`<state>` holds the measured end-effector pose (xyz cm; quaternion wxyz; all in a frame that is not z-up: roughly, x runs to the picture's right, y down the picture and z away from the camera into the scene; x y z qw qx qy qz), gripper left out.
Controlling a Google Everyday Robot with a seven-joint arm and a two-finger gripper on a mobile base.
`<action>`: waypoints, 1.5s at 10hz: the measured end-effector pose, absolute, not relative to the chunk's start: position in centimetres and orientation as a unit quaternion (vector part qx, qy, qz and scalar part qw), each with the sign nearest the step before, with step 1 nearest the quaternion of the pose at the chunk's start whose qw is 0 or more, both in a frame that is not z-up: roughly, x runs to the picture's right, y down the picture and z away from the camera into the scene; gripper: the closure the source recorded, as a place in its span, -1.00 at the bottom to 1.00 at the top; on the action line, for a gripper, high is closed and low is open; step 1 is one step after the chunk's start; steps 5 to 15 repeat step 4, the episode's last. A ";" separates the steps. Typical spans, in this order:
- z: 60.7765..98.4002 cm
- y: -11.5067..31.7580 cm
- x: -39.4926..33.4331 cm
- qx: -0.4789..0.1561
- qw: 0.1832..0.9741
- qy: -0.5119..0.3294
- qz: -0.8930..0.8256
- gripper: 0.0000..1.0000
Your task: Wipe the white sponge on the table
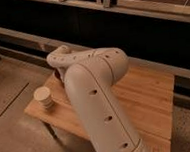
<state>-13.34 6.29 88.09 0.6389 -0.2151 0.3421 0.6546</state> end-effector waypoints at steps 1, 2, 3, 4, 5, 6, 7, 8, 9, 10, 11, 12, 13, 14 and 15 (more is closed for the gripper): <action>87.5 6.5 -14.1 -0.219 0.638 0.338 0.656 1.00; 87.1 6.8 -14.4 -0.221 0.638 0.336 0.657 1.00; 86.6 7.4 -14.4 -0.222 0.635 0.337 0.658 1.00; 86.1 8.0 -13.9 -0.221 0.629 0.342 0.663 1.00; 86.1 8.0 -13.9 -0.221 0.629 0.342 0.663 1.00; 86.1 8.0 -13.9 -0.221 0.629 0.342 0.663 1.00; 86.1 8.0 -13.9 -0.221 0.629 0.342 0.663 1.00; 86.1 8.0 -13.9 -0.221 0.629 0.342 0.663 1.00; 86.1 8.0 -13.9 -0.221 0.629 0.342 0.663 1.00; 86.1 8.0 -13.9 -0.221 0.629 0.342 0.663 1.00; 86.1 8.0 -13.9 -0.221 0.629 0.342 0.663 1.00; 86.1 8.0 -13.9 -0.221 0.629 0.342 0.663 1.00; 86.1 8.0 -13.9 -0.221 0.629 0.342 0.663 1.00; 86.1 8.0 -13.9 -0.221 0.629 0.342 0.663 1.00; 86.1 8.0 -13.9 -0.221 0.629 0.342 0.663 1.00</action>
